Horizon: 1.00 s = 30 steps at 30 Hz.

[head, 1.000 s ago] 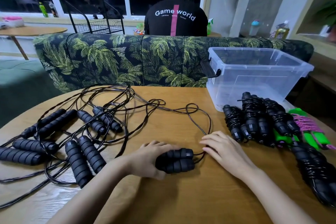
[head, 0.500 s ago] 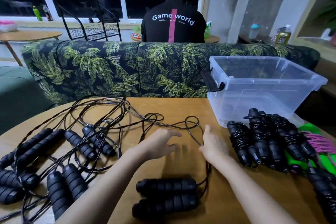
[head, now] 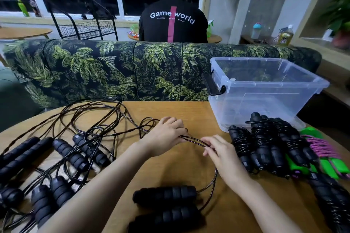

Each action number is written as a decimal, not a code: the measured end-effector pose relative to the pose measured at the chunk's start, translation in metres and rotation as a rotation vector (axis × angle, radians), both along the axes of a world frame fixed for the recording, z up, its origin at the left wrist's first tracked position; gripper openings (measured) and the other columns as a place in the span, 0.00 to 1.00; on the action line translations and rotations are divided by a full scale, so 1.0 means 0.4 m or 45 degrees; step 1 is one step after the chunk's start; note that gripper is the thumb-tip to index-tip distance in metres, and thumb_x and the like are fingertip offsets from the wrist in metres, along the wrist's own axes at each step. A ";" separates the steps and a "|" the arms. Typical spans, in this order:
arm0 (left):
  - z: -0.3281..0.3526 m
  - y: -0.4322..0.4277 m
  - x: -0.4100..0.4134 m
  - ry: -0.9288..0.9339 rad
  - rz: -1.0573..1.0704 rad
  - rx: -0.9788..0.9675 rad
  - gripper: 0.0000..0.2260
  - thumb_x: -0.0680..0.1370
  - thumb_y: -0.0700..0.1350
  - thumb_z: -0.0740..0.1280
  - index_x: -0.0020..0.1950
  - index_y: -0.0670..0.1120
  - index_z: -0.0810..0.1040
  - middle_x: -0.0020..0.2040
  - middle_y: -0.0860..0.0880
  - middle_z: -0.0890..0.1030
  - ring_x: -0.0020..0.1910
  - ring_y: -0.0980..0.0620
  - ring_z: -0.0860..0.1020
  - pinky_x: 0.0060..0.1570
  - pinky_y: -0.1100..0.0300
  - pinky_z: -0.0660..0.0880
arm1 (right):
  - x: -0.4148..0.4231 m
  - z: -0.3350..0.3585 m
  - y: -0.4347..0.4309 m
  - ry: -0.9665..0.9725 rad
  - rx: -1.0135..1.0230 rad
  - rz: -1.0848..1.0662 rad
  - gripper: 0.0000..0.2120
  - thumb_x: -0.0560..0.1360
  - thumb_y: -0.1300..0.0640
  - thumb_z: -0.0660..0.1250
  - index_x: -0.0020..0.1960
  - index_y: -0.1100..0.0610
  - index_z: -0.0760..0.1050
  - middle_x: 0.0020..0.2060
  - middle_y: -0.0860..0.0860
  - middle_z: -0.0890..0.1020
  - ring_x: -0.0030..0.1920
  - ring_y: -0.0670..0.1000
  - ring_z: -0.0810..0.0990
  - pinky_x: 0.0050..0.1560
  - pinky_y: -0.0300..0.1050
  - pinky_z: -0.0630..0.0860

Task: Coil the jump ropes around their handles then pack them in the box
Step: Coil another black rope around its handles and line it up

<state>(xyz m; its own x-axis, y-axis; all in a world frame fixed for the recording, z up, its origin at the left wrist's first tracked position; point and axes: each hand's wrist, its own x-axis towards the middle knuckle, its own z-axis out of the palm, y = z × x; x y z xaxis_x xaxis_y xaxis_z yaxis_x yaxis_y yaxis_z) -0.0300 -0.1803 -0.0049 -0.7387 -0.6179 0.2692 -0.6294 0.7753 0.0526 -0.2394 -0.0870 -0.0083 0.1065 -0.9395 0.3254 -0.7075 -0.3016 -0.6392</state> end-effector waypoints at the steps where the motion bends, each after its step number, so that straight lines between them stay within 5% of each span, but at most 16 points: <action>1: 0.002 0.007 0.002 0.043 0.001 0.085 0.10 0.83 0.50 0.61 0.58 0.47 0.76 0.55 0.50 0.76 0.57 0.48 0.71 0.64 0.53 0.64 | -0.001 0.000 0.003 0.017 -0.036 -0.002 0.13 0.78 0.71 0.63 0.60 0.62 0.79 0.46 0.48 0.77 0.43 0.43 0.79 0.47 0.25 0.70; 4: 0.013 0.019 0.030 0.062 0.172 0.204 0.10 0.83 0.53 0.59 0.56 0.50 0.76 0.50 0.51 0.81 0.52 0.47 0.77 0.53 0.54 0.69 | -0.009 -0.006 0.006 0.041 -0.087 -0.096 0.14 0.78 0.72 0.63 0.59 0.63 0.80 0.45 0.47 0.76 0.39 0.40 0.78 0.47 0.24 0.69; 7: 0.010 0.015 0.081 -0.064 0.255 -0.123 0.11 0.81 0.55 0.61 0.53 0.52 0.79 0.48 0.54 0.80 0.53 0.48 0.77 0.56 0.49 0.67 | -0.019 -0.017 0.010 0.094 0.001 -0.160 0.13 0.78 0.70 0.64 0.59 0.61 0.80 0.46 0.46 0.75 0.41 0.44 0.79 0.47 0.26 0.71; 10: 0.004 0.023 0.092 -0.054 0.202 -0.314 0.07 0.79 0.53 0.67 0.45 0.52 0.80 0.41 0.55 0.78 0.46 0.49 0.78 0.50 0.50 0.68 | 0.006 -0.005 0.016 0.416 0.030 -0.185 0.17 0.77 0.62 0.68 0.66 0.57 0.76 0.55 0.48 0.76 0.54 0.51 0.80 0.56 0.42 0.76; 13: 0.013 0.048 0.061 -0.029 0.086 -0.501 0.07 0.78 0.52 0.66 0.42 0.53 0.78 0.38 0.56 0.76 0.43 0.50 0.77 0.50 0.50 0.70 | 0.078 0.038 -0.006 0.661 -0.072 -0.065 0.28 0.77 0.52 0.69 0.74 0.55 0.66 0.68 0.51 0.73 0.70 0.53 0.71 0.74 0.55 0.64; 15: 0.026 0.061 0.044 0.068 0.051 -0.544 0.08 0.79 0.53 0.62 0.45 0.52 0.78 0.41 0.55 0.76 0.44 0.50 0.77 0.53 0.48 0.69 | 0.125 0.067 -0.028 0.770 -0.029 0.002 0.20 0.81 0.50 0.62 0.71 0.54 0.68 0.65 0.50 0.77 0.68 0.52 0.73 0.76 0.58 0.57; 17: 0.029 0.060 0.048 0.279 0.122 -0.425 0.12 0.77 0.56 0.64 0.56 0.52 0.78 0.53 0.53 0.78 0.55 0.49 0.76 0.61 0.47 0.67 | 0.145 0.092 -0.040 0.832 0.050 -0.032 0.09 0.84 0.51 0.55 0.59 0.53 0.71 0.56 0.51 0.82 0.58 0.55 0.80 0.62 0.50 0.68; 20: 0.022 0.048 0.095 0.518 0.297 -0.179 0.35 0.70 0.57 0.72 0.74 0.52 0.64 0.76 0.50 0.63 0.72 0.46 0.65 0.69 0.47 0.61 | 0.124 0.100 -0.045 0.740 0.088 -0.067 0.09 0.84 0.48 0.54 0.47 0.49 0.66 0.48 0.51 0.84 0.49 0.59 0.82 0.39 0.48 0.65; 23: -0.004 0.037 0.149 0.620 0.352 0.116 0.38 0.69 0.57 0.73 0.75 0.46 0.66 0.75 0.45 0.67 0.72 0.43 0.67 0.70 0.45 0.65 | 0.091 0.079 -0.052 0.679 0.121 -0.092 0.10 0.84 0.47 0.54 0.46 0.48 0.67 0.35 0.45 0.79 0.40 0.55 0.79 0.36 0.46 0.64; 26: -0.028 0.044 0.146 0.364 0.357 0.403 0.34 0.74 0.61 0.66 0.75 0.45 0.67 0.71 0.44 0.73 0.72 0.44 0.69 0.73 0.48 0.63 | 0.076 0.057 -0.061 0.657 0.121 -0.104 0.12 0.84 0.47 0.54 0.45 0.49 0.69 0.26 0.42 0.68 0.35 0.52 0.73 0.34 0.46 0.63; 30: -0.059 0.048 0.088 0.220 0.365 0.333 0.20 0.82 0.50 0.62 0.74 0.49 0.70 0.67 0.50 0.76 0.69 0.49 0.70 0.70 0.54 0.57 | 0.063 0.049 -0.066 0.580 0.147 -0.125 0.13 0.84 0.47 0.54 0.44 0.50 0.70 0.28 0.45 0.71 0.36 0.54 0.74 0.35 0.47 0.63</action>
